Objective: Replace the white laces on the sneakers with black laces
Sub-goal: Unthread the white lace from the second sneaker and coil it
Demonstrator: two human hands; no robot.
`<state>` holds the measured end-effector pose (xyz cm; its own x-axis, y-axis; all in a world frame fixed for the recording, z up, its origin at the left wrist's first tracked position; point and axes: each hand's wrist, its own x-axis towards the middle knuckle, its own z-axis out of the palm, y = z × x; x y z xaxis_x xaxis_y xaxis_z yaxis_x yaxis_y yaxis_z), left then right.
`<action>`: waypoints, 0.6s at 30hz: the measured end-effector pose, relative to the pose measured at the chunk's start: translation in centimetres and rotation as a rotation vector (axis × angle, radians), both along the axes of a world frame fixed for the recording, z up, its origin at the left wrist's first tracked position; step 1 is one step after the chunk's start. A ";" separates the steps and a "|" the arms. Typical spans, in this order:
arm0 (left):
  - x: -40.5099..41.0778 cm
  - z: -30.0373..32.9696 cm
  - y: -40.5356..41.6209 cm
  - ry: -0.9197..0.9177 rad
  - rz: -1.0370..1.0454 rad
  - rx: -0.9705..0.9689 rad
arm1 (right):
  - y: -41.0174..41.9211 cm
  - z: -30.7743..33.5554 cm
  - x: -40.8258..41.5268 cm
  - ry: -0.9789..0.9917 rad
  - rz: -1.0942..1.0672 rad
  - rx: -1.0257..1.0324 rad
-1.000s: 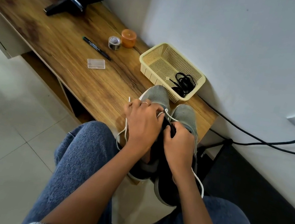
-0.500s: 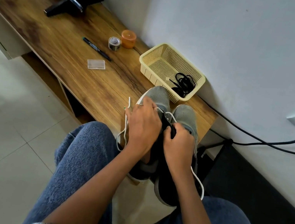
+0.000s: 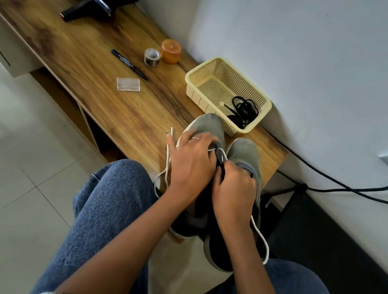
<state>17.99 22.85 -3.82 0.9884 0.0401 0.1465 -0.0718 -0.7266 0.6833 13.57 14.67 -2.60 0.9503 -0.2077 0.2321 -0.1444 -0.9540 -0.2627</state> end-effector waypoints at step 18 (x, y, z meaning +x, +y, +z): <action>0.0 0.1 0.0 -0.018 0.204 -0.314 | 0.2 -0.6 -0.6 -0.077 -0.075 -0.193</action>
